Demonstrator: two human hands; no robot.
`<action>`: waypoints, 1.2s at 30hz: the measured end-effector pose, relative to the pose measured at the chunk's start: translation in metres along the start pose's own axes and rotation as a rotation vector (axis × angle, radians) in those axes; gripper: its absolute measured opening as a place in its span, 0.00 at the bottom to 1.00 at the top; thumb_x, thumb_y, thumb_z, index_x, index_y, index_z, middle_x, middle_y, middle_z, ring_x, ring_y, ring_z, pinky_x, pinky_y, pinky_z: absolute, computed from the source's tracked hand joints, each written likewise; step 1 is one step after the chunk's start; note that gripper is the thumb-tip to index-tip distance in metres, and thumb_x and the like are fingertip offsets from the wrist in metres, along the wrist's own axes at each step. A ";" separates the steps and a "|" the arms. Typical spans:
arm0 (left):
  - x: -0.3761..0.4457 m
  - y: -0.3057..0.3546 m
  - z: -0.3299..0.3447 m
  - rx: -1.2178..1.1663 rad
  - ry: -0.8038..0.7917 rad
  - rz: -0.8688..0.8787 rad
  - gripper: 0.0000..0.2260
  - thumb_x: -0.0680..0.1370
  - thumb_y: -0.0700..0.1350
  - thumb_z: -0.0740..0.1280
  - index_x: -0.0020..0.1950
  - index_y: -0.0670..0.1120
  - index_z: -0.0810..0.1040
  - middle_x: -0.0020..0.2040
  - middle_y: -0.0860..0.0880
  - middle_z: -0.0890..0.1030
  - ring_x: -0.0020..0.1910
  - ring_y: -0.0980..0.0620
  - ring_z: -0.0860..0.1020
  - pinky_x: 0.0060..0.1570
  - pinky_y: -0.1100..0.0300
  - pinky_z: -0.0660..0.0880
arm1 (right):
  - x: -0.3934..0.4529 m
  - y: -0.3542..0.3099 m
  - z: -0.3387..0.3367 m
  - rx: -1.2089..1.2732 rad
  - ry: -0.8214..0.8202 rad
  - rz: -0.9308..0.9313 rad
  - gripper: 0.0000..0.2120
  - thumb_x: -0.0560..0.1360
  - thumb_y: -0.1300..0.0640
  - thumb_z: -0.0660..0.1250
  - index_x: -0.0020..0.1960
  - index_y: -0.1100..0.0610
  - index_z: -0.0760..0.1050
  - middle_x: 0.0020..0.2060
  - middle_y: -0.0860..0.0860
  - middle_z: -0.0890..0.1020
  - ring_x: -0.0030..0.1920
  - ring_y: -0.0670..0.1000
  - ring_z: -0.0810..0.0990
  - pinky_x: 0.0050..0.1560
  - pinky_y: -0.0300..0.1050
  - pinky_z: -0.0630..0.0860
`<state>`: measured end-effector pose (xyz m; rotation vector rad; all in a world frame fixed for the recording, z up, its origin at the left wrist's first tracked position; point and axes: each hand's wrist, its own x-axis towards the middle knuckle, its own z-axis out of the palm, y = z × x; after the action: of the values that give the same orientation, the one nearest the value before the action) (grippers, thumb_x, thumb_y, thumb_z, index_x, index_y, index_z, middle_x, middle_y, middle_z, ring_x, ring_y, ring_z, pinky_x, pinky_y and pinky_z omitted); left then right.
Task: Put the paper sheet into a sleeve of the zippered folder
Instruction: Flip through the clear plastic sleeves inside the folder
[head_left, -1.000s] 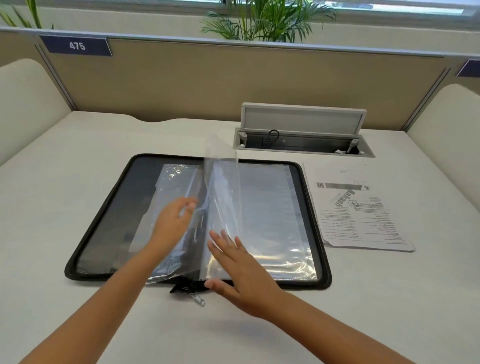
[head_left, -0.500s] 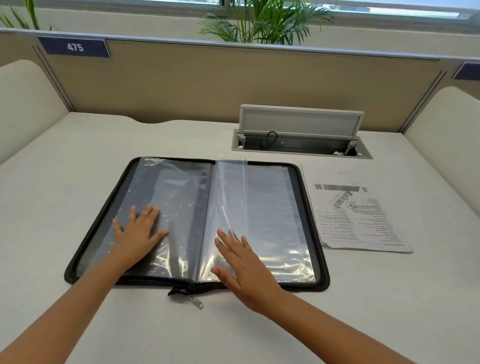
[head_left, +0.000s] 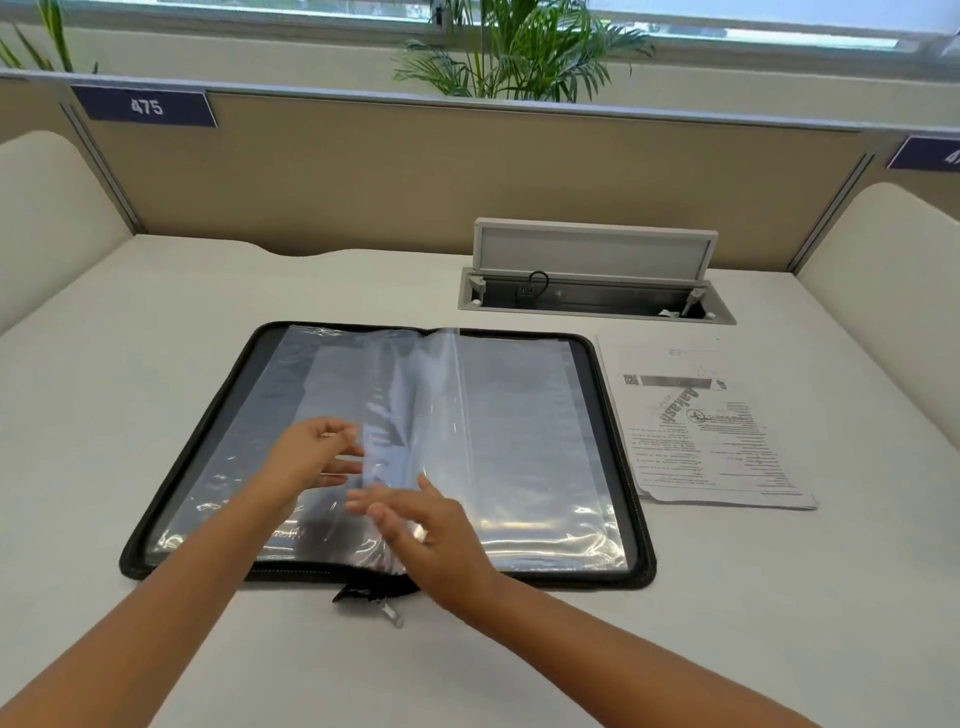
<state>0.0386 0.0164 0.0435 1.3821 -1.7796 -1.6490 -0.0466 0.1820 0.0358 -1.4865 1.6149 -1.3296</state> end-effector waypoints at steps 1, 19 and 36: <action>0.003 -0.003 -0.002 0.018 0.040 -0.006 0.09 0.78 0.40 0.62 0.56 0.39 0.75 0.41 0.44 0.81 0.31 0.53 0.82 0.40 0.57 0.74 | -0.004 0.003 -0.004 0.000 0.071 0.022 0.14 0.78 0.47 0.57 0.55 0.50 0.79 0.58 0.43 0.80 0.61 0.36 0.73 0.73 0.44 0.49; -0.006 -0.010 0.036 0.038 -0.076 -0.059 0.11 0.77 0.47 0.64 0.57 0.44 0.72 0.45 0.44 0.80 0.38 0.47 0.80 0.30 0.59 0.75 | -0.016 0.033 -0.029 -0.367 -0.097 0.234 0.32 0.73 0.34 0.45 0.74 0.46 0.55 0.75 0.43 0.53 0.75 0.43 0.47 0.73 0.41 0.40; 0.002 -0.059 -0.081 0.275 0.767 0.072 0.14 0.73 0.36 0.64 0.59 0.39 0.72 0.60 0.35 0.72 0.47 0.38 0.75 0.53 0.47 0.73 | -0.072 0.048 -0.075 -0.869 -0.160 0.668 0.57 0.47 0.23 0.19 0.74 0.38 0.40 0.71 0.59 0.29 0.73 0.65 0.34 0.73 0.55 0.39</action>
<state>0.1252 -0.0222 0.0113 1.7241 -1.5702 -0.6790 -0.1162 0.2666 0.0031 -1.2088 2.4193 -0.1152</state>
